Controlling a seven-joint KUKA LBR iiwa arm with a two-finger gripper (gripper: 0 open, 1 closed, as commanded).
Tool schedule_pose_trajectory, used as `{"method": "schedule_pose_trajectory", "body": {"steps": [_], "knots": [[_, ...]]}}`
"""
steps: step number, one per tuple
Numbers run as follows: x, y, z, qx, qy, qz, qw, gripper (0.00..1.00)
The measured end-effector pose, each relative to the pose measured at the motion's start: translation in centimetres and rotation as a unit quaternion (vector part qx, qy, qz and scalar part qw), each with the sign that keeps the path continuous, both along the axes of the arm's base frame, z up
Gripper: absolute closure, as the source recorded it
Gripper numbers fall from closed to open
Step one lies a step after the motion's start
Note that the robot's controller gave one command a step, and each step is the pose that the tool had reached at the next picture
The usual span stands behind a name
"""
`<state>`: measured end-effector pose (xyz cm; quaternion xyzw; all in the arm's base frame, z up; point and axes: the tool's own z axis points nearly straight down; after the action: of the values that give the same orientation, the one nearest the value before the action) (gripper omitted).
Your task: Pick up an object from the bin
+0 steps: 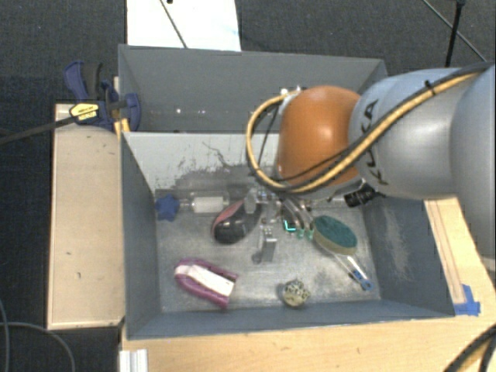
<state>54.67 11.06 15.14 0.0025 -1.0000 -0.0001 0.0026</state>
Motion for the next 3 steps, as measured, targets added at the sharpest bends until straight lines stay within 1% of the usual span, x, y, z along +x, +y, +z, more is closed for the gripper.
{"method": "schedule_pose_trajectory", "body": {"steps": [1,2,3], "knots": [[4.9,4.0,-7.6,0.001,-0.0066,-0.117,0.9931,0.00],[4.8,4.2,-7.6,0.002,-0.0055,-0.118,0.9930,1.00],[0.6,5.3,-7.2,0.002,-0.0197,0.160,0.9869,1.00]]}}
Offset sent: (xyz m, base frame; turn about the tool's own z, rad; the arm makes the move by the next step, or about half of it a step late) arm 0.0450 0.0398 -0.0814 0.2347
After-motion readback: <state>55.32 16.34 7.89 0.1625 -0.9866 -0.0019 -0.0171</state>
